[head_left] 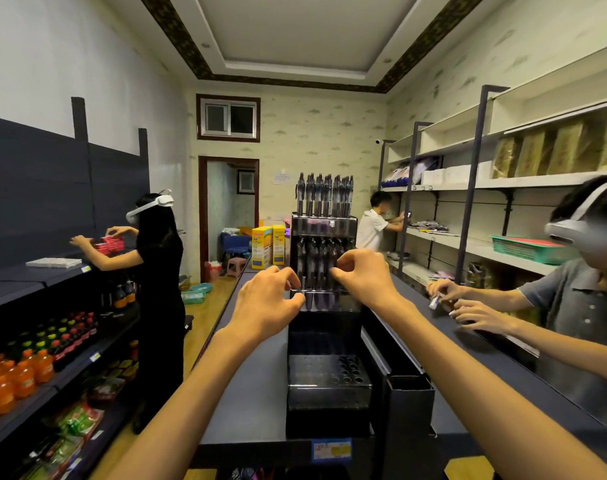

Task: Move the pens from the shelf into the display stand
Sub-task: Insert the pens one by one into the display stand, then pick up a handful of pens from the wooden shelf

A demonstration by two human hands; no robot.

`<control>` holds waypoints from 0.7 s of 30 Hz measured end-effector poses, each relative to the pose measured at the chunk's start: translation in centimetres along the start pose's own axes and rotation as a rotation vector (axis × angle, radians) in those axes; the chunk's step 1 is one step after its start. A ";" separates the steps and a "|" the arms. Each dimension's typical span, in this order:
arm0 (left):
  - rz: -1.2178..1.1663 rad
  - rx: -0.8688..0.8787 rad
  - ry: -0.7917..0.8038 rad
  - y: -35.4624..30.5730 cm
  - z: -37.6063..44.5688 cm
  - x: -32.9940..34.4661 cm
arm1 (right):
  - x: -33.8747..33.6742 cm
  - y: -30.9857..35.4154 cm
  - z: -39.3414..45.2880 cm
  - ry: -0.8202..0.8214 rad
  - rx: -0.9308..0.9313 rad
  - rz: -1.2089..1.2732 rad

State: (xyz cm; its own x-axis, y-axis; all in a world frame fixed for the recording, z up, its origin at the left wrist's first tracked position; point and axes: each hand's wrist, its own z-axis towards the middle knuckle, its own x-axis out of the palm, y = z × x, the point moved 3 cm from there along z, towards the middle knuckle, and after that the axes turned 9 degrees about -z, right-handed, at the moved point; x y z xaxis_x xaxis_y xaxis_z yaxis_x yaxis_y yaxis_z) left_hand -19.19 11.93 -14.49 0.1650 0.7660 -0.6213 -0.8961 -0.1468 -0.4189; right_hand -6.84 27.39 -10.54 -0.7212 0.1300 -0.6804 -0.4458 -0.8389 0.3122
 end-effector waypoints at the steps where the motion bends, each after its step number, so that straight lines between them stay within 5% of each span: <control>1: -0.015 0.004 0.008 -0.3 -0.1 0.0 | -0.2 -0.1 -0.4 0.005 0.000 0.001; 12: -0.191 0.150 0.111 -5.7 -0.6 3.1 | -4.8 -3.3 -7.3 0.077 0.005 -0.177; 21: -0.301 0.349 0.270 -17.8 -2.6 9.5 | -14.5 -10.3 -15.0 0.025 0.103 -0.344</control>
State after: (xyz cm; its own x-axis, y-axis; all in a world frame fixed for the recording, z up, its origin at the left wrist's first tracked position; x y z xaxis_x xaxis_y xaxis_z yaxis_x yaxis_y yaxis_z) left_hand -0.56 20.21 -14.63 0.4948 0.5474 -0.6749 -0.8690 0.3065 -0.3885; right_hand 16.10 26.19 -13.84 -0.5066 0.3814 -0.7732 -0.7125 -0.6902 0.1263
